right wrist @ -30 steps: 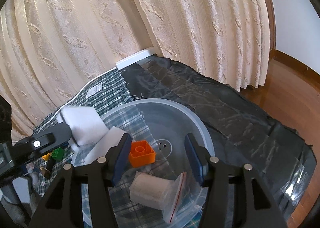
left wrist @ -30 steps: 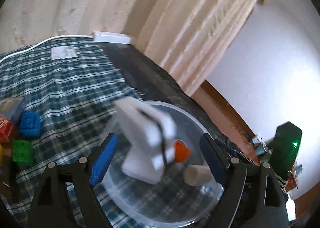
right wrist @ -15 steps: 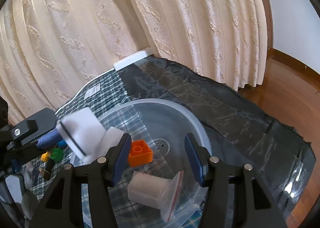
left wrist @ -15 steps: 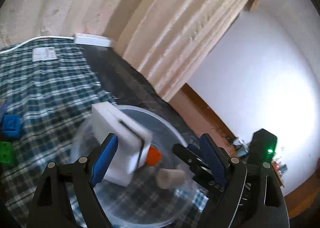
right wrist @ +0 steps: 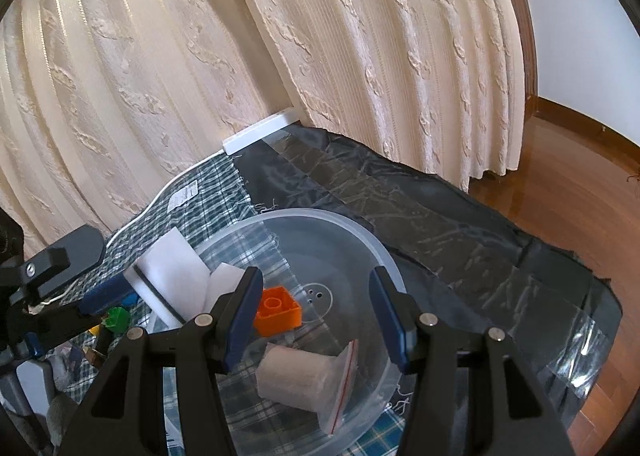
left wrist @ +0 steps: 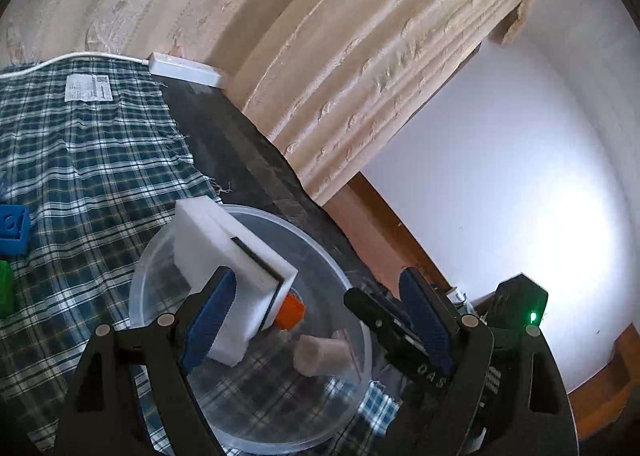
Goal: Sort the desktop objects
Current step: 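Open both tools to release the eraser and orange brick into the bowl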
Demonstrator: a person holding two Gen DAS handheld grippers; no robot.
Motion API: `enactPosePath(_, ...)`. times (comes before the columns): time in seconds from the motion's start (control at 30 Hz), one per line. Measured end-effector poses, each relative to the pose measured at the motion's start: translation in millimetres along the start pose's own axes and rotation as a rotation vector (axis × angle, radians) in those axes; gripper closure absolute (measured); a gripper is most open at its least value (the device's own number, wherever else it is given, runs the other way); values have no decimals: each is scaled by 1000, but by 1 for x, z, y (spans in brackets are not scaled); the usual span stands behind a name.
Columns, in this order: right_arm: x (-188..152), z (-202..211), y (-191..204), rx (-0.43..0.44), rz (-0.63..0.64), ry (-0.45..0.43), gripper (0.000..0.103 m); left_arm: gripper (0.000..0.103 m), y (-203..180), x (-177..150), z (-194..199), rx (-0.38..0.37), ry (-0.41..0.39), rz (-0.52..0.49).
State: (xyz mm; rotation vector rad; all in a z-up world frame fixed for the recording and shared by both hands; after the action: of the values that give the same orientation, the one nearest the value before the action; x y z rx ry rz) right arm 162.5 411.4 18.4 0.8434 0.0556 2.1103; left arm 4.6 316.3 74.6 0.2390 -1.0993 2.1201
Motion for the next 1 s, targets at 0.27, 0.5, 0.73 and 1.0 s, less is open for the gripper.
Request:
enactPosePath(0.27,-4,5,-3,-17,-9,0,43,17,-16,11,-23,-61,48,-31)
enactPosePath(0.5,-5,5,-1,-14,-5,1,43,17,-4,6,-12,-32,29,8)
enactPosePath(0.73,-9,4,17,19,43,20,43,16,12,0,20,205,-52,26)
enactPosePath(1.0,-16,2,52,74,124,46,42,16,32,-17,66,435,-121,32)
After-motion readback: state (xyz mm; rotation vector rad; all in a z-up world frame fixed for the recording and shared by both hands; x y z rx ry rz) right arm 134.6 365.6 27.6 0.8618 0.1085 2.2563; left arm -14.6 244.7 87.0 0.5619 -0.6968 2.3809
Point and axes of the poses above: each gripper's, at about its wrist camera, not at the fingertips, and z roughly against the way its jaws point, y to its left, x to its top, the point moved 2 cm from there along -z, roughly the way its jaws point, and after that the axes turned 15 degrees about y, right-handed, at the moved point
